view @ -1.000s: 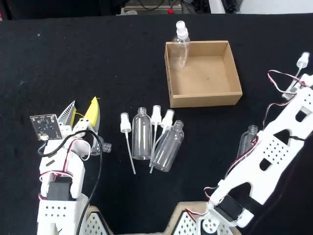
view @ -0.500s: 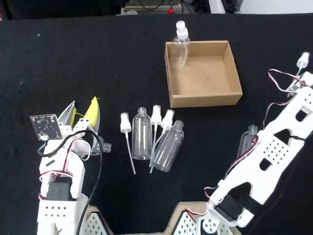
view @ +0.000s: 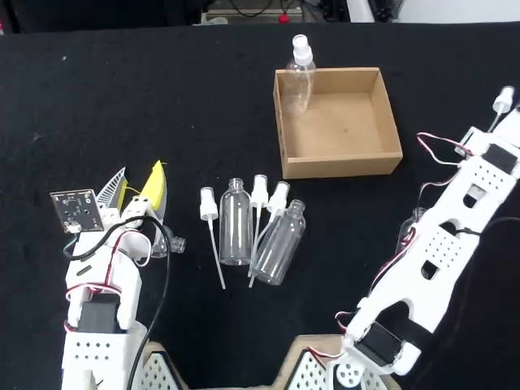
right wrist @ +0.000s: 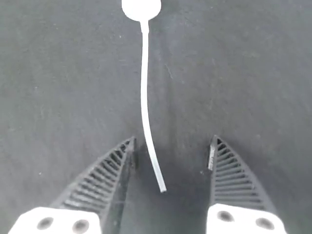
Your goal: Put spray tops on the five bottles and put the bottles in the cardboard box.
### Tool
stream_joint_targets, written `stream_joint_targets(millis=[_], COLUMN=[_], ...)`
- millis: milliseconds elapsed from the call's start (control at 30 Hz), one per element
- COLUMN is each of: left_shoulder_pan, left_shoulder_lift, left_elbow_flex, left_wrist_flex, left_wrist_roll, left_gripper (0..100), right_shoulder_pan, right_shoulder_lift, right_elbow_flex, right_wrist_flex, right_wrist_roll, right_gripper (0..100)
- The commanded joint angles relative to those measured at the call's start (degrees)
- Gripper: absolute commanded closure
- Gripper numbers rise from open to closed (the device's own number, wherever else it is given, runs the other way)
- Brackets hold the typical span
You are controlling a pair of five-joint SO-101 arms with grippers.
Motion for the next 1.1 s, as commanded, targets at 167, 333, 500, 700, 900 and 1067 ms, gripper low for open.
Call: stream_joint_targets(millis=[167, 333, 500, 700, 900, 1067], left_shoulder_pan=[0.66, 0.66, 0.66, 0.75, 0.75, 0.75], left_shoulder_lift=[-0.88, -0.88, -0.88, -0.7, -0.7, -0.62], left_elbow_flex=[1.27, 1.27, 1.27, 1.27, 1.27, 1.27], left_wrist_flex=[-0.7, -0.7, -0.7, -0.7, -0.7, -0.7], left_wrist_roll=[-0.62, -0.62, -0.62, -0.62, -0.62, -0.62], left_gripper=[80, 80, 80, 80, 80, 80], right_shoulder_pan=[-1.58, 0.35, 3.25, 4.48, 5.1, 4.4], right_shoulder_lift=[-1.27, -1.36, -1.45, -6.29, -10.59, -12.09], right_elbow_flex=[-2.77, -2.77, -2.77, -2.68, -2.68, -2.68], right_wrist_flex=[-2.55, -2.37, 0.44, 11.78, 22.24, 20.13], right_wrist_roll=[-0.62, -0.62, -0.26, -0.26, -0.18, -0.18], right_gripper=[97.5, 98.8, 98.8, 98.8, 98.8, 98.3])
